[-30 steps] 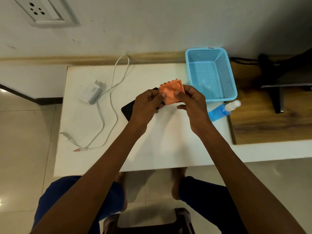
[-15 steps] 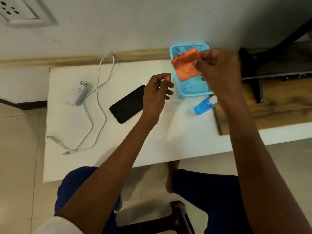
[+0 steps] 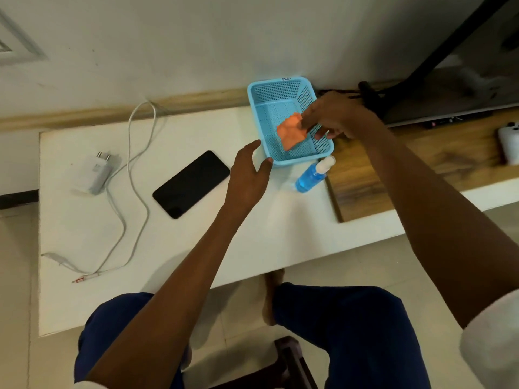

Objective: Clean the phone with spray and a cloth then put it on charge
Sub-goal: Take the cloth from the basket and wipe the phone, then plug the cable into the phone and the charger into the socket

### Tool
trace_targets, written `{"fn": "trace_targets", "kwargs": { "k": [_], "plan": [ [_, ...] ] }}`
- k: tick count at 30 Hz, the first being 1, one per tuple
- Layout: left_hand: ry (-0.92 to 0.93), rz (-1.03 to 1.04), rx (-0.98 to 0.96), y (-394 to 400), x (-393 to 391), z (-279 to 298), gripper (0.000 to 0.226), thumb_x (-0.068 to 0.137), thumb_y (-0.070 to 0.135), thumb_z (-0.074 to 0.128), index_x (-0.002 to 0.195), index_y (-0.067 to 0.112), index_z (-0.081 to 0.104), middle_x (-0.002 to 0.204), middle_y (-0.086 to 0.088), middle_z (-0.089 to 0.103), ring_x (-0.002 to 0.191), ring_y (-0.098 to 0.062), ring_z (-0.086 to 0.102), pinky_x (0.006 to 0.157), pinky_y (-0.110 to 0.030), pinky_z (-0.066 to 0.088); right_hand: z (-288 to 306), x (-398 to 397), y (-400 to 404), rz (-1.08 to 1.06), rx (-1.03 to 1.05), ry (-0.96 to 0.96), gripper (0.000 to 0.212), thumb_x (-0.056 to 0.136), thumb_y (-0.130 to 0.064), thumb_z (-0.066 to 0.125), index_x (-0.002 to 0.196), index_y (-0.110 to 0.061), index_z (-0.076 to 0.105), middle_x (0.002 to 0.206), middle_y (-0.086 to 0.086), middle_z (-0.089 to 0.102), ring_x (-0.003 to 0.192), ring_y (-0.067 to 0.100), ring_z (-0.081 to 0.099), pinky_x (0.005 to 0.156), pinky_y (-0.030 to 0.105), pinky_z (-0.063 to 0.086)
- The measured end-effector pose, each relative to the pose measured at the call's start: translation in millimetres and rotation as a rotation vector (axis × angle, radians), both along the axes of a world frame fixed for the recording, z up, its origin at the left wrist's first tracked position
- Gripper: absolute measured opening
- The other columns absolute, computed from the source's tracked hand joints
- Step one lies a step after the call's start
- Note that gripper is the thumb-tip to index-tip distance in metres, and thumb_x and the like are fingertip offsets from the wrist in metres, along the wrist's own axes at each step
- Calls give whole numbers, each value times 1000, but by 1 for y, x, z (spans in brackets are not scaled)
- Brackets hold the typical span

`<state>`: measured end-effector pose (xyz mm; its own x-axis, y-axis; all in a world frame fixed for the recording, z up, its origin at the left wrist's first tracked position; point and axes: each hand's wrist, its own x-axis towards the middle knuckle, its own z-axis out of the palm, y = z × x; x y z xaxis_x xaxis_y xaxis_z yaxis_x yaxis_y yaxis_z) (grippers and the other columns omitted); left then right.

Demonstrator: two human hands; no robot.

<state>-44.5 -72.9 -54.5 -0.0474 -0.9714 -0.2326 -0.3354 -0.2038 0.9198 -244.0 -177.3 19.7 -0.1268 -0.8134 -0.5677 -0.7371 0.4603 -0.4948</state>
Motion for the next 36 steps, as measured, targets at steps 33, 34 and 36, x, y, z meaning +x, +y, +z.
{"fn": "trace_targets", "kwargs": {
  "k": [33,34,36],
  "plan": [
    [-235,70,-139,-3,87,14,23,99,18,51,118,16,65,118,5,68,105,-15,64,89,-20,45,-27,123,130,-48,-530,-396,15,97,-24,59,105,-24,72,89,-7,74,66,3,64,60,22,50],
    [-257,87,-137,-3,99,13,23,99,20,51,117,18,65,119,7,68,106,-14,64,90,-23,46,-37,132,126,51,-501,-307,18,98,-26,59,112,-26,70,94,-11,73,73,5,64,71,27,54],
    [-308,128,-135,-2,125,10,22,99,23,52,116,21,66,119,10,67,104,-14,64,90,-28,49,-54,145,116,240,-475,-147,29,98,-27,59,126,-28,63,110,-10,70,89,11,63,87,35,53]
  ]
}}
